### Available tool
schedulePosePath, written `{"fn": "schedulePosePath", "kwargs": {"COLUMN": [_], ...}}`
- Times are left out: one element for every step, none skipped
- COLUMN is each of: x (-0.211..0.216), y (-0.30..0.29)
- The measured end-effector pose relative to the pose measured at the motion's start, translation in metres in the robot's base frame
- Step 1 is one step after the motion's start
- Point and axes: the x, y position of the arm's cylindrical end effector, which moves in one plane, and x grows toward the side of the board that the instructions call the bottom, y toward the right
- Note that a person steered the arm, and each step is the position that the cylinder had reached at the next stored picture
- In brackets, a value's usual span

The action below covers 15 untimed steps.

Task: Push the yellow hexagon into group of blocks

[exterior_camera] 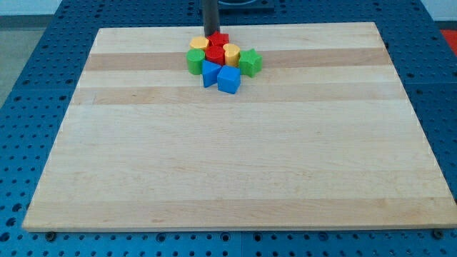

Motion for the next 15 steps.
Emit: {"fn": "schedulePosePath", "kwargs": {"x": [0.0, 0.018, 0.068, 0.069, 0.107, 0.124, 0.112, 0.048, 0.039, 0.035, 0.014, -0.027, -0.019, -0.006, 0.018], "y": [0.0, 0.003, 0.021, 0.022, 0.022, 0.022, 0.021, 0.005, 0.005, 0.005, 0.003, -0.035, -0.058, -0.058, -0.055]}}
